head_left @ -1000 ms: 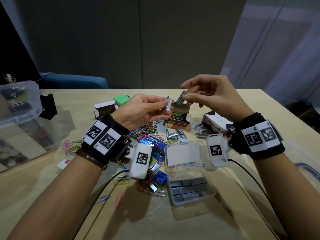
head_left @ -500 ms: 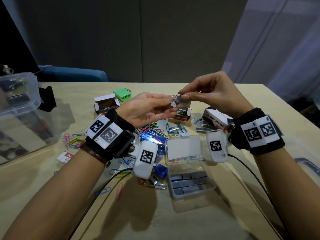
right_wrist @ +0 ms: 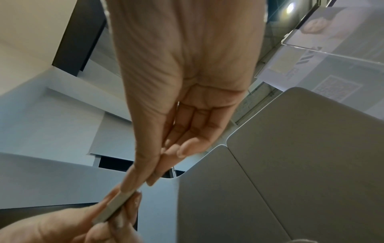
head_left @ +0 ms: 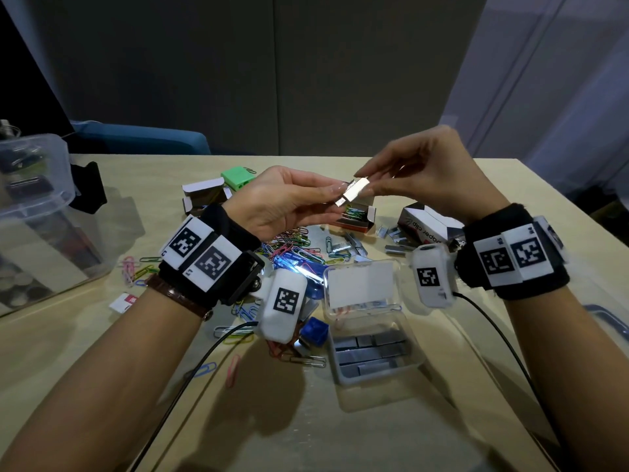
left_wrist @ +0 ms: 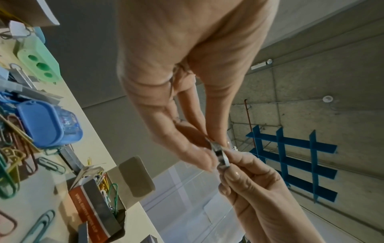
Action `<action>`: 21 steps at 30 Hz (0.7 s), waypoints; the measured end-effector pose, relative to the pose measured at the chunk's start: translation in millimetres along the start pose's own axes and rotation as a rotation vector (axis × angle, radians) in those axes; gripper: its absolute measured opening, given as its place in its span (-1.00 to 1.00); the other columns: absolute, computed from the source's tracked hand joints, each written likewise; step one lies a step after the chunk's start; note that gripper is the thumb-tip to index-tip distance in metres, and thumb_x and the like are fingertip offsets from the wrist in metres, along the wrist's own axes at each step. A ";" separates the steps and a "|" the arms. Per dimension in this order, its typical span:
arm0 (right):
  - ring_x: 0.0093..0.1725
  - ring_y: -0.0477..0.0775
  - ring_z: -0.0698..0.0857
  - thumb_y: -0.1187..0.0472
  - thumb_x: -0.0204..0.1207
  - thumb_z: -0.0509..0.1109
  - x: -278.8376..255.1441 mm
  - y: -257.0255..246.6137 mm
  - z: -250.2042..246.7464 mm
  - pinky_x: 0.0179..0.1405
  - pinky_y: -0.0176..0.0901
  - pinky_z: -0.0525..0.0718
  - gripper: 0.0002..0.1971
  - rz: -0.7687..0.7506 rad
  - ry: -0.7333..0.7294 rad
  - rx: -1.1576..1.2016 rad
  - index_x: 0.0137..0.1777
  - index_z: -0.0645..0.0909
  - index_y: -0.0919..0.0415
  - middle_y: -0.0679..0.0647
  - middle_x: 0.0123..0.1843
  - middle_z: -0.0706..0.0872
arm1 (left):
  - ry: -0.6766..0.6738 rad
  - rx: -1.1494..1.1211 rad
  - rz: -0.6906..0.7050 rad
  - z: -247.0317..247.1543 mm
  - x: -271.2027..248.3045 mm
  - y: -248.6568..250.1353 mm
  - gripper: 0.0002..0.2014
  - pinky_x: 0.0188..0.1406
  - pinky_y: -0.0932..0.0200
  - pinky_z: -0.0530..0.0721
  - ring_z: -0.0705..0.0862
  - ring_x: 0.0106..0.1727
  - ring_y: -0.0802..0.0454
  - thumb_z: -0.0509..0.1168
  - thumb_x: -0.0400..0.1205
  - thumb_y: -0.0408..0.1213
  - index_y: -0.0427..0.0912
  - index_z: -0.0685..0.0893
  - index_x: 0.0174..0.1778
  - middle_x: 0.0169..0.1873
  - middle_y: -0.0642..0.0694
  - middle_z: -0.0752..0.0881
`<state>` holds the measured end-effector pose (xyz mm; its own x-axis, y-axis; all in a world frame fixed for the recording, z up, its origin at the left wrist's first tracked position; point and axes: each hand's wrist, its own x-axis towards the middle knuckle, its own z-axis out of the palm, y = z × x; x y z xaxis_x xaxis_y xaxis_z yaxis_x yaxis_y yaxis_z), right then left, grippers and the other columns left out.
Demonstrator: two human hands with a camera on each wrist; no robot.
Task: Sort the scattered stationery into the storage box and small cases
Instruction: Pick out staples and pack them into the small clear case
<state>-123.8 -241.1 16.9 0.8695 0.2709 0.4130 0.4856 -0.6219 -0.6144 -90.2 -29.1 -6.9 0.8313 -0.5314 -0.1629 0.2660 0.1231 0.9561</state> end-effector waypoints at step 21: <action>-0.15 -0.15 0.80 0.15 0.30 0.65 -1.6 -12.9 6.2 -0.09 -0.25 0.78 -0.71 -0.059 -0.036 -0.087 0.00 0.82 0.23 -0.03 -0.14 0.83 | 0.075 0.198 0.097 4.0 -6.4 7.0 -0.48 -0.26 0.23 0.76 0.83 -0.23 0.01 0.52 0.23 -0.38 -0.29 0.69 0.15 -0.30 -0.17 0.84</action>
<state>-130.8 -228.8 20.0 0.8433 0.3341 0.4209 0.5273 -0.6655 -0.5283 -95.6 -28.1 1.8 0.8843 -0.4603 -0.0783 0.0884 0.0003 0.9961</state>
